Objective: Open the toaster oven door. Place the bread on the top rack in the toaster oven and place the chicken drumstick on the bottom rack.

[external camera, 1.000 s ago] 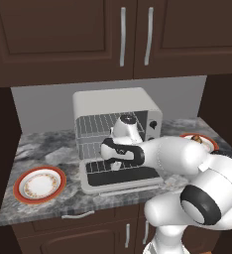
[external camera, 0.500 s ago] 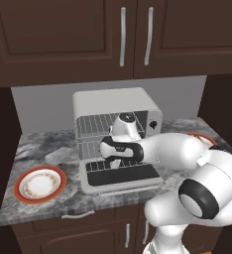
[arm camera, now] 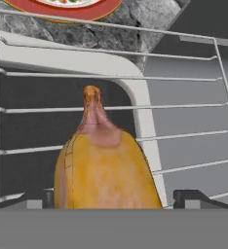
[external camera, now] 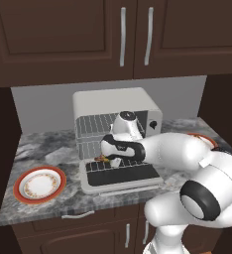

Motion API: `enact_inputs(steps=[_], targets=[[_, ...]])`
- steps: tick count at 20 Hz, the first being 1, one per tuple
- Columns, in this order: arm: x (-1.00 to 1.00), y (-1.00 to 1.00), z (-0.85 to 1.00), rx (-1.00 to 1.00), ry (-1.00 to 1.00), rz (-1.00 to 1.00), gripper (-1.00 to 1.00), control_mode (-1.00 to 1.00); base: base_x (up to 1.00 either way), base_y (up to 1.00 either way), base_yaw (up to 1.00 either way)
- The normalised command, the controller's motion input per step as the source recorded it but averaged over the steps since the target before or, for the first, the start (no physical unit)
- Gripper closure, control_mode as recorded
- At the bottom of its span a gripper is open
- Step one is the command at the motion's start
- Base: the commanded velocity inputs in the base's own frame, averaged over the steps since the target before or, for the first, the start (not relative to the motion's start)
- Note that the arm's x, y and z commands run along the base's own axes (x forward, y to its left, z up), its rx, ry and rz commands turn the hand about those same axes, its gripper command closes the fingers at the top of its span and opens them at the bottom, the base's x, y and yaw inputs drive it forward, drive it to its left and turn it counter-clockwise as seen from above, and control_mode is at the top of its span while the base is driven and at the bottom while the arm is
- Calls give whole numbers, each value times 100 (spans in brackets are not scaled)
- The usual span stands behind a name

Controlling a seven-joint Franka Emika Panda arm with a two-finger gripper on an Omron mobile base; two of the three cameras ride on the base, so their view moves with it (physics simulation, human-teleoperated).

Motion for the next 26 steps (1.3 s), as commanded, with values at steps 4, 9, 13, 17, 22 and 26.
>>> enact_inputs(steps=[4,9,13,17,22,26], targets=[[-2,-1,24,0,-1,0,-100,-100,0,0,0],[-27,0,36,0,-4,-13,-100,-100,0,0,0],[-35,1,23,0,-1,-45,-100,-100,0,0,0],[-42,-1,16,3,5,-51,-100,-100,0,0,0],[-33,-7,11,7,15,-51,-100,-100,0,0,0],[-40,-1,-3,14,15,-45,-100,-100,0,0,0]])
